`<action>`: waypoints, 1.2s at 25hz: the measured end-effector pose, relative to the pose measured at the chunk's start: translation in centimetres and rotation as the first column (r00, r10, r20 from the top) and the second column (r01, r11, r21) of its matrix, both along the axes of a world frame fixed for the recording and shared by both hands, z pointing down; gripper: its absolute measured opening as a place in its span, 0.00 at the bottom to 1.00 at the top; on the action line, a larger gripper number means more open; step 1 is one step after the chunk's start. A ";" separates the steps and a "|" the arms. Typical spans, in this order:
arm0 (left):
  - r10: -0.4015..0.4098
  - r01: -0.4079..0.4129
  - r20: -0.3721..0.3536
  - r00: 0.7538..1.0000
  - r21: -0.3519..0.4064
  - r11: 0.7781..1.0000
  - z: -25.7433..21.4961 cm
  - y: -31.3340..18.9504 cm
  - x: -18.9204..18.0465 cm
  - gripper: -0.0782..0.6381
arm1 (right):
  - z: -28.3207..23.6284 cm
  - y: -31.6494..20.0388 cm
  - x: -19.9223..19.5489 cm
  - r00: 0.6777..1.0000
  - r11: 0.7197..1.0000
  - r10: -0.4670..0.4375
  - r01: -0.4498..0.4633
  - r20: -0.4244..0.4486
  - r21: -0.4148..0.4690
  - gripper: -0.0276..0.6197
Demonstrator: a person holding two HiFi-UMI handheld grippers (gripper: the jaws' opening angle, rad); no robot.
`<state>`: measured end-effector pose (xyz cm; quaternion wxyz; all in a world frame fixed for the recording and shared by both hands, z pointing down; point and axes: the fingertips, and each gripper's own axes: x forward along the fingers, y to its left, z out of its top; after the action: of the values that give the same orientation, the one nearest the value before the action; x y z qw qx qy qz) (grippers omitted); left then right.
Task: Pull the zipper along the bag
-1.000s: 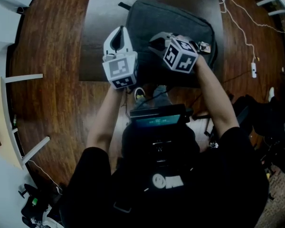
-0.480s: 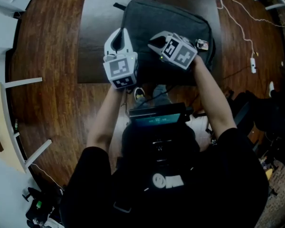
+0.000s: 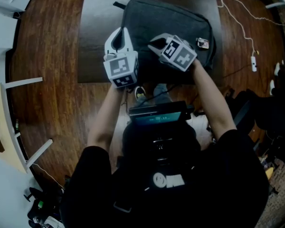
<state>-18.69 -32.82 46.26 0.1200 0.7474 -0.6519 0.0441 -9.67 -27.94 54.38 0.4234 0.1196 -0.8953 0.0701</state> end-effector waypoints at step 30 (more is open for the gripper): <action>0.126 -0.118 0.078 0.989 -0.103 0.988 5.2 -1.6 6.2 0.11 | -1.3 -0.4 3.4 0.877 0.901 0.391 -0.303 0.280 -0.310 0.07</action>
<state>-12.46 -34.45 51.46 0.1259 0.7767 -0.6064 0.1149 -6.30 -28.39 53.10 0.2571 0.2099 -0.9007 0.2803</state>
